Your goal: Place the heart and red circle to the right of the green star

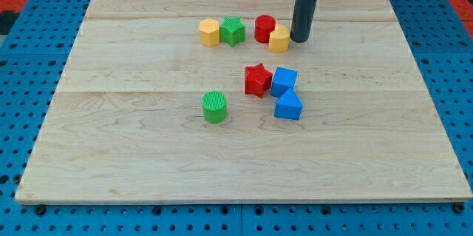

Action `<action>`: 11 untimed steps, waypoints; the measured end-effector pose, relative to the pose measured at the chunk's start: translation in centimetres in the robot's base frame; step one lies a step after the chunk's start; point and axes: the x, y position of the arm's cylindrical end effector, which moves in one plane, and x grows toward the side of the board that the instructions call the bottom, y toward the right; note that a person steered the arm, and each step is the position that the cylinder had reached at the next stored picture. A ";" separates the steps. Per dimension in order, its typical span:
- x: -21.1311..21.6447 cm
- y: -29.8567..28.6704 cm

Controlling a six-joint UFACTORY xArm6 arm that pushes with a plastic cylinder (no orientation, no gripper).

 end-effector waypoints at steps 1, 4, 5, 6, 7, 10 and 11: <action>-2.8 -0.2; -4.5 -9.8; -4.6 -9.3; -4.8 -7.3; -4.7 -7.1; -3.2 0.6; -1.4 4.3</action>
